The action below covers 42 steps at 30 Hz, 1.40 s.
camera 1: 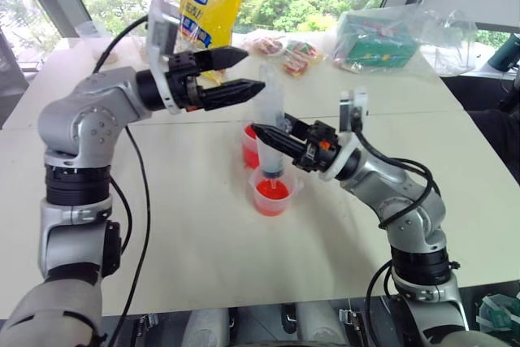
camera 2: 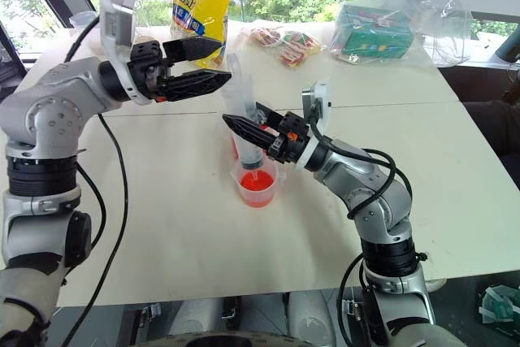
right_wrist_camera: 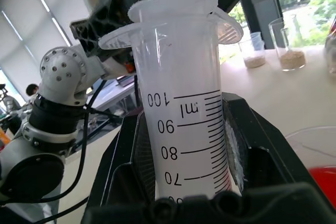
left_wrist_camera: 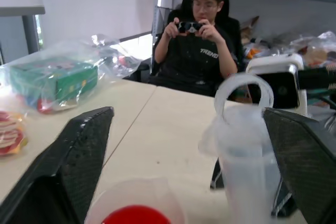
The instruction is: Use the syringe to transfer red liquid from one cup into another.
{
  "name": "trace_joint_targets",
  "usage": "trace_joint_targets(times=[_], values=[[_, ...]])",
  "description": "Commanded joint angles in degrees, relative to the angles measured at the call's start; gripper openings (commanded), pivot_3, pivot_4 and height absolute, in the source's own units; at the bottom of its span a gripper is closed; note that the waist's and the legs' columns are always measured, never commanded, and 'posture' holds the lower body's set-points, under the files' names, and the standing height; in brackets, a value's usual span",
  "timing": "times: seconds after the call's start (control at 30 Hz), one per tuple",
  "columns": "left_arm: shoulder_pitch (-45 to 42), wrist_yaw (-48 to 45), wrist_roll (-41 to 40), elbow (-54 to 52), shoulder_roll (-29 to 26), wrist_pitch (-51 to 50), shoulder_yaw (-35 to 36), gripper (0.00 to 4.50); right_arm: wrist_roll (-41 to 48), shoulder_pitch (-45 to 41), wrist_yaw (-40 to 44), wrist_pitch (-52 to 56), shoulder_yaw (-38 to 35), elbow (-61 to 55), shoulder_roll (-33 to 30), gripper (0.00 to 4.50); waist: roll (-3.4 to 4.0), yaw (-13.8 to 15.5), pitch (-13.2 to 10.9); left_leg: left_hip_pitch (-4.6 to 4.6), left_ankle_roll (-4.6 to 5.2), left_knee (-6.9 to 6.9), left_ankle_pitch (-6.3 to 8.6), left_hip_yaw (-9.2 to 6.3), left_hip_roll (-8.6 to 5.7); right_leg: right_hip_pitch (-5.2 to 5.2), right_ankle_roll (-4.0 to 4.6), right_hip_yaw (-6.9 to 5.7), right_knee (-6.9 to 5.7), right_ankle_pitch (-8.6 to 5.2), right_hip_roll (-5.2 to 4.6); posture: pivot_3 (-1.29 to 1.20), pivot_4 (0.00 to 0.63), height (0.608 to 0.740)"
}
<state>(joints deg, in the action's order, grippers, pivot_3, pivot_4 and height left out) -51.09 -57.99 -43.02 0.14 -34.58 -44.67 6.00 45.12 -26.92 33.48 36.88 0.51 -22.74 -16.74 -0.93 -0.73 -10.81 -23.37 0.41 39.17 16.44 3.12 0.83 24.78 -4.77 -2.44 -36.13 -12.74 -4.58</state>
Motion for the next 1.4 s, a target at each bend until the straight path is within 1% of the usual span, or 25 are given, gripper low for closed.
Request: trace_joint_targets(times=[0.03,0.2,0.27,0.33,0.4,0.5,0.57,0.63,0.77,0.93,1.0,1.03,1.1,1.13,1.3,1.4], values=[[-0.6,-1.3,-1.3,-0.3,-2.6,-0.1,3.0,4.45,3.1,-3.3,-2.4,0.2,-3.3,-2.9,0.4,1.40,0.00,0.0,0.0,0.00,0.00,0.00,0.00,0.00,0.00,0.00,0.00,0.00,0.00,0.00,0.00,0.00,0.150,0.740],[2.1,-1.5,-2.2,-2.3,-4.2,-1.0,3.7,4.45,5.5,-9.8,-10.1,4.1,-8.5,0.3,-1.0,1.40,0.00,0.0,0.0,0.00,0.00,0.00,0.00,0.00,0.00,0.00,0.00,0.00,-0.01,0.00,-0.02,0.00,0.150,0.740],[4.0,-1.4,-2.3,-3.6,-4.5,-1.4,3.6,4.45,7.0,-13.6,-15.9,8.5,-12.2,3.1,-3.0,1.40,0.01,0.1,0.0,0.00,0.00,0.00,0.00,0.00,0.01,0.01,0.00,0.00,-0.01,0.00,-0.03,0.00,0.150,0.740],[6.0,-1.1,-2.2,-5.0,-4.5,-1.4,3.1,4.45,7.8,-16.6,-22.5,16.7,-15.6,7.4,-7.1,1.40,0.00,0.2,0.0,-0.02,0.00,0.00,0.00,0.02,0.00,0.00,0.01,0.00,0.00,0.00,-0.07,0.00,0.150,0.740],[7.2,-0.9,-1.9,-6.3,-4.4,-1.2,2.6,4.45,8.6,-17.8,-25.8,22.7,-17.1,9.9,-10.2,1.40,-0.02,0.4,0.0,-0.04,0.00,0.00,0.00,0.02,-0.03,-0.01,0.02,0.00,0.03,0.00,-0.13,0.00,0.150,0.740],[9.3,-0.5,-1.5,-8.4,-3.8,-0.7,1.5,4.45,5.7,-17.5,-28.2,34.7,-15.0,13.9,-16.7,1.40,-0.01,0.2,0.0,-0.06,0.05,-0.02,0.03,0.05,-0.04,0.01,0.03,0.02,0.06,-0.01,-0.14,0.00,0.150,0.740],[10.2,-0.3,-1.3,-9.3,-3.6,-0.5,1.0,4.45,4.7,-17.1,-28.9,38.8,-14.3,15.3,-18.3,1.40,-0.01,0.0,0.0,-0.06,0.06,-0.04,0.04,0.06,-0.03,0.02,0.03,0.04,0.06,-0.01,-0.13,0.00,0.150,0.740],[11.6,-0.2,-1.2,-10.4,-3.3,-0.3,0.5,4.45,3.6,-15.0,-28.6,41.8,-13.8,16.3,-19.2,1.40,-0.01,-0.1,0.0,-0.06,0.07,-0.06,0.04,0.06,-0.01,0.06,0.03,0.06,0.06,-0.01,-0.09,0.00,0.150,0.740],[13.1,0.0,-1.2,-11.9,-3.4,-0.1,-0.3,4.45,0.9,-12.7,-28.3,45.4,-13.5,18.0,-18.7,1.40,0.00,0.0,0.0,-0.06,0.07,-0.08,0.04,0.06,0.02,0.08,0.03,0.06,0.04,-0.01,-0.02,0.00,0.150,0.740],[14.0,0.4,-0.8,-12.9,-3.5,0.1,-0.7,4.45,-3.6,-8.2,-26.5,44.2,-11.0,19.1,-18.4,1.40,-0.01,0.1,0.0,-0.07,0.07,-0.05,0.04,0.07,0.00,0.06,0.02,0.05,0.07,-0.01,-0.03,0.00,0.150,0.740],[14.8,0.2,-0.5,-13.7,-3.9,0.2,-1.1,4.50,-4.5,-7.2,-25.5,43.7,-10.9,19.2,-18.1,2.45,-0.02,0.1,0.0,-0.07,0.07,-0.05,0.04,0.07,-0.02,0.06,0.01,0.06,0.07,-0.01,-0.03,0.00,0.150,0.740],[15.2,0.2,-0.5,-14.1,-4.0,0.1,-1.2,4.50,-4.8,-7.0,-25.0,43.6,-11.1,19.1,-18.0,2.82,-0.02,0.1,0.0,-0.07,0.08,-0.05,0.04,0.06,-0.01,0.05,0.01,0.05,0.08,-0.01,-0.02,0.00,0.150,0.740],[15.8,0.2,-0.7,-14.7,-4.1,-0.1,-1.2,4.50,-5.0,-6.9,-24.0,44.0,-11.7,18.4,-18.0,3.96,-0.02,0.1,0.0,-0.08,0.07,-0.05,0.04,0.06,-0.01,0.06,0.01,0.05,0.08,-0.01,-0.02,0.00,0.150,0.740],[16.0,0.0,-0.6,-14.9,-4.3,-0.1,-1.3,4.50,-5.1,-7.0,-23.4,44.1,-11.8,18.0,-18.2,4.44,-0.02,0.1,0.0,-0.08,0.08,-0.05,0.04,0.06,-0.01,0.06,0.01,0.05,0.08,-0.01,-0.02,0.00,0.150,0.740],[16.4,-0.2,-0.7,-15.1,-4.8,-0.2,-1.4,4.50,-4.9,-6.6,-18.5,42.9,-10.8,12.9,-21.9,4.44,-0.01,0.1,0.0,-0.07,0.07,-0.04,0.04,0.06,-0.01,0.06,0.01,0.05,0.08,-0.01,-0.02,0.00,0.150,0.740],[16.8,-0.8,-0.5,-15.0,-5.6,-0.1,-1.4,4.50,-2.3,-5.9,-13.0,42.1,-12.9,6.4,-26.0,4.44,0.00,0.1,0.0,-0.08,0.08,-0.05,0.05,0.04,-0.01,0.06,0.00,0.05,0.09,-0.02,-0.01,0.00,0.150,0.740]])
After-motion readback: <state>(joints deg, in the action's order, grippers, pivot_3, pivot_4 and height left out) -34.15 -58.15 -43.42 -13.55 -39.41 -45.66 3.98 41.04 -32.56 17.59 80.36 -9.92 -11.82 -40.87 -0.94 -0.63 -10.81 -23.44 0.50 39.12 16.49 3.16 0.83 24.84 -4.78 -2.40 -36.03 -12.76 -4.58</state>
